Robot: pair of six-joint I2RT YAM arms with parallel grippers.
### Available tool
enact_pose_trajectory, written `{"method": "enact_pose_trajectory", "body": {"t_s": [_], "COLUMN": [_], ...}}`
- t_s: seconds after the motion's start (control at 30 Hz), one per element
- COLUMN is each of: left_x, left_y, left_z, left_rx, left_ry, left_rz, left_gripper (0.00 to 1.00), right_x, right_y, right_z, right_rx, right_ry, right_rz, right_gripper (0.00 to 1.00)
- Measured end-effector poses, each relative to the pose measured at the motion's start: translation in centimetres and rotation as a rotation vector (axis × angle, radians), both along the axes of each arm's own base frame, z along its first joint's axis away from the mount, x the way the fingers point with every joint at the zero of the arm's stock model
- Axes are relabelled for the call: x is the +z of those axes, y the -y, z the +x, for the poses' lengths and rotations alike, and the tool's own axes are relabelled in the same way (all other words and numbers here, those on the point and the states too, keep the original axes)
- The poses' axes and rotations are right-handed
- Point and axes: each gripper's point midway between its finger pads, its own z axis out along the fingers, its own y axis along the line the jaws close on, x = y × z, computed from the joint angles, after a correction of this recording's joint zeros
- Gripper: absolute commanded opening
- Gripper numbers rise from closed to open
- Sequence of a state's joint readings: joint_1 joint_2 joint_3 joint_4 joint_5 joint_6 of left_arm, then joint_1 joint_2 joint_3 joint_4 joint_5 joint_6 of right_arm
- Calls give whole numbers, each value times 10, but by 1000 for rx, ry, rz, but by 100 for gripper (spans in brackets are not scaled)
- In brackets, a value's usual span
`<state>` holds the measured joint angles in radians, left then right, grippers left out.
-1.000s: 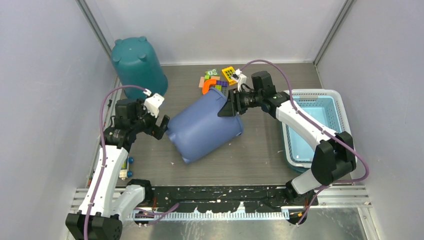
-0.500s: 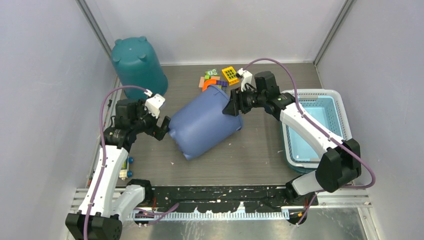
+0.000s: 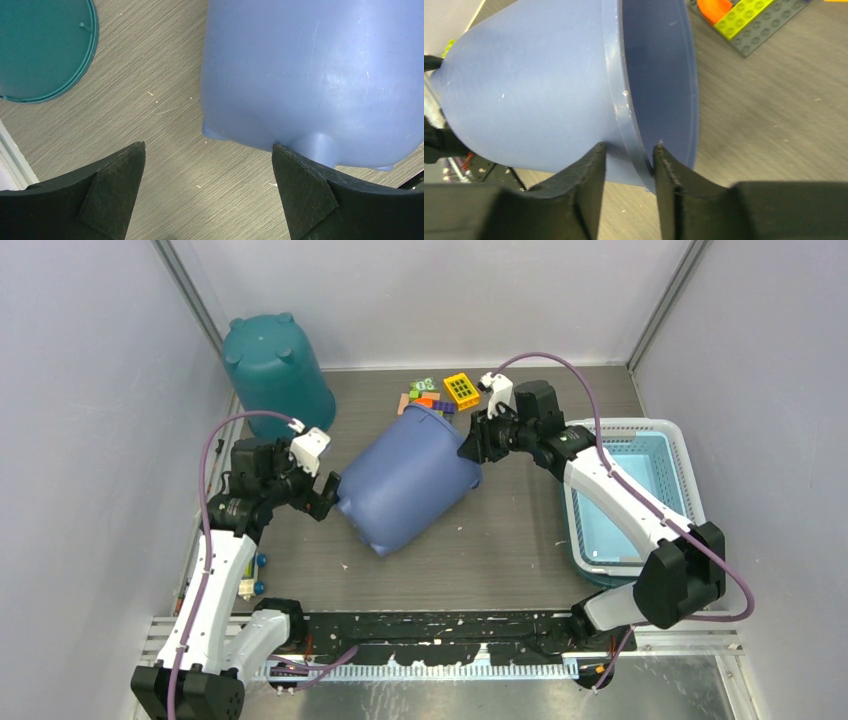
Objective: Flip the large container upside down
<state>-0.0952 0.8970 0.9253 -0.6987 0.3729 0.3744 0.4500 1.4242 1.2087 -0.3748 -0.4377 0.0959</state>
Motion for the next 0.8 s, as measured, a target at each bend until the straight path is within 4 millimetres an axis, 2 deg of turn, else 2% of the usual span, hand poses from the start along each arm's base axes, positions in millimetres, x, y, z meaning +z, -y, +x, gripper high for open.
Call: {"method": "enact_pose_trajectory", "body": {"t_s": [0.3, 0.5, 0.7, 0.8], "left_x": [0, 4, 39, 48], "left_y": [-4, -9, -11, -9], "left_z": [1, 4, 2, -4], "left_rx": [13, 37, 4, -52], "left_ry": [4, 18, 68, 86], "left_rz": [13, 33, 70, 103], "left_gripper": [100, 100, 100, 100], "right_x": [11, 18, 10, 8], "right_y": [1, -5, -17, -17], "right_z": [3, -3, -20, -23], "right_rx": [14, 52, 116, 125], "right_ry": [144, 197, 165, 158], "right_rz": [-74, -93, -76, -74], "right_gripper": [10, 7, 7, 7]}}
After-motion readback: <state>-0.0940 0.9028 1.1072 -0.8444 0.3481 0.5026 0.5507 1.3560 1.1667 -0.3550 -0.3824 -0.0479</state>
